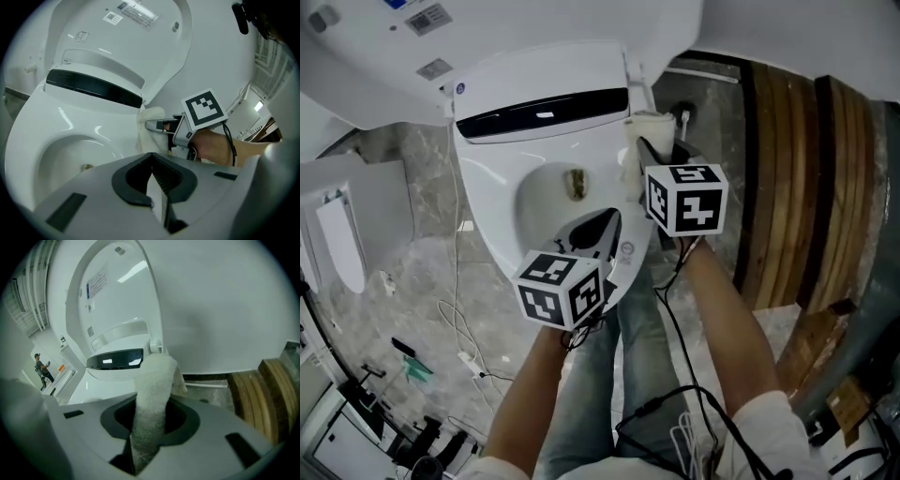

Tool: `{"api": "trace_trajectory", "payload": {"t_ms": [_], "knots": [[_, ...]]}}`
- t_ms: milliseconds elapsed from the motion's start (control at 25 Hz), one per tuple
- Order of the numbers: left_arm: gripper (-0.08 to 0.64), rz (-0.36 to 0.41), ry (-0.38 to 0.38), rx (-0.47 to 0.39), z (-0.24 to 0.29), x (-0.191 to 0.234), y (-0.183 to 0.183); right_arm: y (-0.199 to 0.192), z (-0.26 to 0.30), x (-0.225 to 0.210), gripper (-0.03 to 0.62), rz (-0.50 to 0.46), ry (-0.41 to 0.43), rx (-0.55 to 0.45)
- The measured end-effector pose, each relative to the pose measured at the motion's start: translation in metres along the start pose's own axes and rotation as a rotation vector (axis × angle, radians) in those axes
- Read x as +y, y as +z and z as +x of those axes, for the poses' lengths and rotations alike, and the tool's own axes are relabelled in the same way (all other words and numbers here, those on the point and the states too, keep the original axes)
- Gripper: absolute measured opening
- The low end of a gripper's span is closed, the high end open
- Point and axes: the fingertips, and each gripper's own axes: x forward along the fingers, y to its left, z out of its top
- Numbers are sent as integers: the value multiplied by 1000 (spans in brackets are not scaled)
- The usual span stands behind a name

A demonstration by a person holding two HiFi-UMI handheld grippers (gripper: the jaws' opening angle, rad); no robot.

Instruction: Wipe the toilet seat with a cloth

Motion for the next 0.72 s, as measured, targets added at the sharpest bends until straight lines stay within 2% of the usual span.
{"api": "trace_trajectory", "payload": {"t_ms": [200,320,520,640,720], "knots": [[14,40,28,-19,-18,9,3,0,1,-4,95,21,10,3],[14,66,52,-63,-44,14,17,7,-8,5,95,70,79,-13],[14,49,69,-136,-110,17,40,42,-71,67,95,25,188,-108],[14,36,76,-157,-164,-5,44,41,-123,114,95,-22,244,-86],[14,49,69,-197,-198,-26,59,56,-153,142,95,-82,265,-97]]}}
